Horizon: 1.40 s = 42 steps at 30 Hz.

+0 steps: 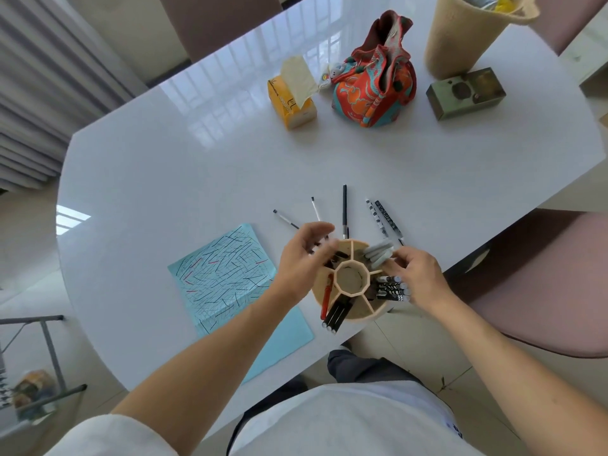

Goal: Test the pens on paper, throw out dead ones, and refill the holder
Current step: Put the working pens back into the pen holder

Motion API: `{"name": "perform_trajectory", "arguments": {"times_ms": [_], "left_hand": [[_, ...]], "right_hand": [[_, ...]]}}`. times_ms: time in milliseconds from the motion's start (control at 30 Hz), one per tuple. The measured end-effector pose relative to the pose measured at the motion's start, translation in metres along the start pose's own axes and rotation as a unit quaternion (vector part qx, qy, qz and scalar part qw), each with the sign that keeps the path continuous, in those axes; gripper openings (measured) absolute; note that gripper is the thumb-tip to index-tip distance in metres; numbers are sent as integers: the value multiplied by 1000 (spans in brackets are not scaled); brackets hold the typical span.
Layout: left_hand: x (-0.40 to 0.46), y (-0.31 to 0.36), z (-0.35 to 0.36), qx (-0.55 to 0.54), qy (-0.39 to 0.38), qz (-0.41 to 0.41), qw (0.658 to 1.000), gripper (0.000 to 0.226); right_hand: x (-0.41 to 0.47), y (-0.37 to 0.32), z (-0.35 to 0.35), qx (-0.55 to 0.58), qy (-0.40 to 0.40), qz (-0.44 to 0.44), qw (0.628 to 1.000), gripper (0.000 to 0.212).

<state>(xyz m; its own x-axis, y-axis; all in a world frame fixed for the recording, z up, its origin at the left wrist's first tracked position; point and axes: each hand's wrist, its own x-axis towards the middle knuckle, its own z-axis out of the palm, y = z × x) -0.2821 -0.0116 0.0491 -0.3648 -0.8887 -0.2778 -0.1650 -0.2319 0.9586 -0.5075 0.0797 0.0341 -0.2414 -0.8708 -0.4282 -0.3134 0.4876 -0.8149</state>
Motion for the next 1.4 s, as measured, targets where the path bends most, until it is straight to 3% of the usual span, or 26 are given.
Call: {"name": "perform_trajectory", "arguments": {"times_ms": [100, 167, 200, 333, 433, 533, 733, 967, 1000, 1100, 1200, 1333, 1400], "left_hand": [[10, -8, -26, -63, 126, -50, 989, 35], [26, -17, -44, 48, 221, -110, 968, 28], [36, -21, -51, 114, 230, -140, 956, 25], [79, -27, -57, 256, 147, -224, 929, 43], [101, -27, -48, 377, 99, -244, 888, 61], [113, -25, -37, 436, 68, -233, 866, 53], [123, -19, -32, 310, 71, -280, 906, 22], [119, -17, -31, 367, 47, -254, 893, 5], [118, -17, -32, 366, 48, -251, 895, 5], [116, -15, -37, 284, 74, -231, 928, 9], [109, -1, -47, 125, 92, -157, 975, 11], [89, 40, -57, -3, -16, -93, 996, 7], [78, 55, -55, -12, -73, -80, 994, 3]], "right_hand": [[-2, 3, -2, -7, 1, -2, 1000, 18], [-4, 6, -2, -2, -3, 3, 1000, 14], [-5, 7, -2, 2, -5, 2, 1000, 10], [-6, 8, 0, 10, -1, -2, 1000, 8], [-5, 9, 1, 8, 5, -1, 1000, 10], [-6, 10, 1, 4, 9, -5, 1000, 7], [-9, 8, 1, 13, 9, 5, 1000, 6], [-8, 4, 1, -3, 10, -9, 1000, 8], [-8, 4, 1, -4, 9, -11, 1000, 16], [-8, 5, 1, -16, 8, -14, 1000, 34], [-7, 8, 0, -15, 5, -8, 1000, 15], [-7, 5, 0, -12, 2, -15, 1000, 10], [-6, 1, 1, -8, 9, -23, 1000, 21]]}}
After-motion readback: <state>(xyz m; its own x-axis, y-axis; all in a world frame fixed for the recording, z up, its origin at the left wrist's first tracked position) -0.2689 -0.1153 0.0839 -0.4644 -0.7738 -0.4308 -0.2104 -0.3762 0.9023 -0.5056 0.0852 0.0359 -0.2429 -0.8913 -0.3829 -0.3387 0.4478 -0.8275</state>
